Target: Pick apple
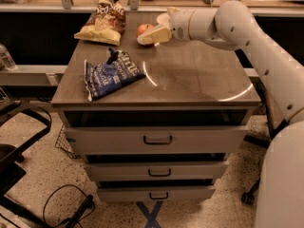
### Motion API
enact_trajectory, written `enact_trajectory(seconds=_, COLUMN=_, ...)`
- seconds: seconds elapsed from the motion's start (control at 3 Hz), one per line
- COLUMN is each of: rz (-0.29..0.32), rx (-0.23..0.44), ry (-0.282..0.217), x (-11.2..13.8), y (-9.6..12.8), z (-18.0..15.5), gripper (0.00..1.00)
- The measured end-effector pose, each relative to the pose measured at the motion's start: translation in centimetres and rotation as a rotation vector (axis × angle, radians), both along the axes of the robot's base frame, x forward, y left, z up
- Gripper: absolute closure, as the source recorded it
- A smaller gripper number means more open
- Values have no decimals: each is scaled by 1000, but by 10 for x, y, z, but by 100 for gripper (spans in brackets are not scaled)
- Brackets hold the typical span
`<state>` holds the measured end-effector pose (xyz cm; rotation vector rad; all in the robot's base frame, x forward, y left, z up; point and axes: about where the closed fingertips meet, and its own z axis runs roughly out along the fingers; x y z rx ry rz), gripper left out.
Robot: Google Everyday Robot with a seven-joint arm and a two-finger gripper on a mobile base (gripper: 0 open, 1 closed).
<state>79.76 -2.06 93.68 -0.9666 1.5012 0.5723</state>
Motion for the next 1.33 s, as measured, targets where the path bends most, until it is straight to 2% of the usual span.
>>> enact_trajectory(seconds=0.67, rz=28, rx=17, ry=3, x=25, y=23, z=-29, gripper=0)
enact_trajectory(seconds=1.33, rz=39, rx=29, ry=46, x=39, y=36, z=-59, gripper=0)
